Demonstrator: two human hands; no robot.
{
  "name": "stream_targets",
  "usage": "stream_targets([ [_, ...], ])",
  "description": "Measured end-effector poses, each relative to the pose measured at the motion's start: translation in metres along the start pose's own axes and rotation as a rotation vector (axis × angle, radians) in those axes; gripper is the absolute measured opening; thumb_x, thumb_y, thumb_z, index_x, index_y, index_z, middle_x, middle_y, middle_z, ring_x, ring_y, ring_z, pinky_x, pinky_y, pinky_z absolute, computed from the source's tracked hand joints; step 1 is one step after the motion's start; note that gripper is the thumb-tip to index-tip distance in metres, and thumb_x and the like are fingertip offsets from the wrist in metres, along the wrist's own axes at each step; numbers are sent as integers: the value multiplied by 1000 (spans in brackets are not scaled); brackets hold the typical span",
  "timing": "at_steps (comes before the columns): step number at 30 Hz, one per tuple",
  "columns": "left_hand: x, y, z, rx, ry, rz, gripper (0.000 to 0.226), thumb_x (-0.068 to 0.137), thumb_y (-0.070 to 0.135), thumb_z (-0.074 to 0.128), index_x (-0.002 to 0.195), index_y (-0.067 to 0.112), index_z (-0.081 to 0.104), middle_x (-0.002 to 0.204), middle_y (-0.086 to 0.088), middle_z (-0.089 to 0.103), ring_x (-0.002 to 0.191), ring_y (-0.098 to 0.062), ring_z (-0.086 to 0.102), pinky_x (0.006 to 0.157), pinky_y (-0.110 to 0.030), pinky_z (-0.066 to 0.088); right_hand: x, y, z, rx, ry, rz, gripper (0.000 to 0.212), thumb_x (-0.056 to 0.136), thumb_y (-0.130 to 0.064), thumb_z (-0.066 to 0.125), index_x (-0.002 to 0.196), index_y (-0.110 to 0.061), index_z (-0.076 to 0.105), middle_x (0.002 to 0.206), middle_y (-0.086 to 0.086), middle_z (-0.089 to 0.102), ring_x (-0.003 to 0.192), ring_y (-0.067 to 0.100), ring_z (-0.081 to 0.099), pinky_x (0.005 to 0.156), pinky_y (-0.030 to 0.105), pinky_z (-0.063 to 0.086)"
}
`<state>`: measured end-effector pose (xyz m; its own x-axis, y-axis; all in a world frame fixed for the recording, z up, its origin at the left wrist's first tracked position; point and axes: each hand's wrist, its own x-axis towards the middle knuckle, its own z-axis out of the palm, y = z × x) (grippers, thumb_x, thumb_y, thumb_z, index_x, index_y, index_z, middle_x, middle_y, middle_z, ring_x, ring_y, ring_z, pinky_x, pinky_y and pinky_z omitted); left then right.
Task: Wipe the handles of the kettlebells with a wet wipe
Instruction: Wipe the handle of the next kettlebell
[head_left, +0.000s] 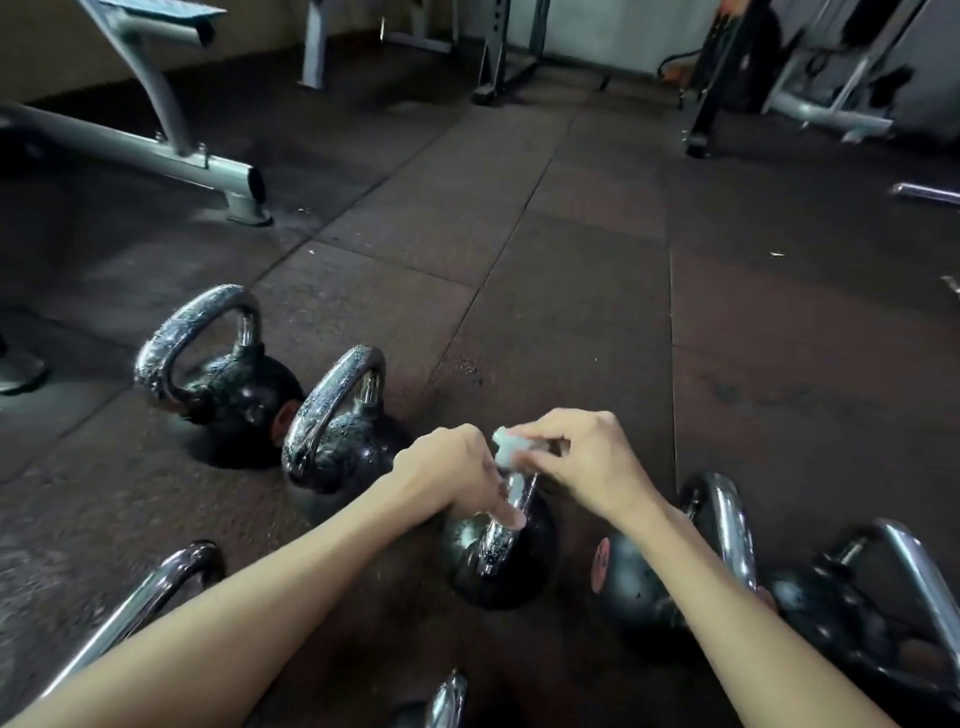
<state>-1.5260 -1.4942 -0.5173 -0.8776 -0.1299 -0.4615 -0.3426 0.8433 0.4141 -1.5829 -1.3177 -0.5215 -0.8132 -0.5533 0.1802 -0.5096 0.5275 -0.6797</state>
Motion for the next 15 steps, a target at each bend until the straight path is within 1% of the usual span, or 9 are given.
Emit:
stream_targets([
  [2, -7, 0, 1, -26, 9, -19, 46, 57, 64, 91, 92, 36, 79, 90, 12, 75, 92, -12, 70, 80, -29, 55, 5, 6, -2, 60, 107, 86, 26, 78, -26, 88, 103, -31, 82, 76, -11, 70, 60, -2, 54, 58, 9, 35],
  [3, -10, 1, 2, -26, 21, -27, 45, 59, 64, 91, 92, 36, 78, 91, 13, 75, 92, -10, 70, 81, -29, 56, 5, 7, -3, 77, 122, 103, 27, 77, -29, 89, 104, -33, 82, 76, -9, 70, 57, 0, 51, 56, 11, 35],
  [5, -16, 0, 8, -37, 52, -35, 42, 62, 64, 89, 90, 36, 76, 88, 13, 76, 90, -9, 71, 82, -30, 57, -3, 6, -5, 70, 59, 71, 29, 76, -28, 90, 104, -31, 82, 79, -10, 71, 57, 0, 51, 56, 11, 34],
  [7, -22, 0, 12, -45, 84, -43, 37, 64, 64, 87, 84, 36, 73, 86, 12, 76, 86, -10, 71, 75, -28, 56, -16, 2, -7, 84, -23, 22, 31, 74, -22, 92, 103, -26, 83, 82, -10, 73, 61, -3, 55, 58, 10, 36],
  [9, -26, 1, 14, -53, 106, -50, 34, 66, 64, 85, 84, 38, 72, 86, 11, 75, 83, -10, 71, 68, -27, 52, -24, 3, -9, 99, -44, 10, 33, 72, -22, 94, 103, -27, 83, 81, -13, 74, 59, -1, 53, 58, 10, 36],
  [12, -31, 4, 13, -68, 121, -67, 38, 66, 63, 86, 93, 39, 75, 86, 11, 75, 85, -10, 71, 67, -27, 50, -15, 15, -5, 171, 57, 70, 36, 71, -27, 94, 105, -31, 83, 74, -22, 69, 55, 4, 45, 57, 11, 35],
  [13, -32, 6, 12, -76, 126, -74, 37, 65, 62, 87, 92, 39, 76, 86, 12, 75, 85, -10, 70, 69, -27, 52, -12, 18, -2, 196, 87, 76, 36, 71, -26, 94, 105, -30, 83, 75, -22, 70, 55, 3, 47, 57, 11, 36],
  [15, -31, 8, 10, -120, 129, -63, 32, 62, 56, 90, 87, 40, 76, 83, 17, 74, 84, -5, 69, 75, -27, 56, -12, 22, 1, 211, 101, 74, 36, 72, -24, 94, 106, -27, 82, 85, -17, 74, 59, -1, 53, 60, 9, 38],
])
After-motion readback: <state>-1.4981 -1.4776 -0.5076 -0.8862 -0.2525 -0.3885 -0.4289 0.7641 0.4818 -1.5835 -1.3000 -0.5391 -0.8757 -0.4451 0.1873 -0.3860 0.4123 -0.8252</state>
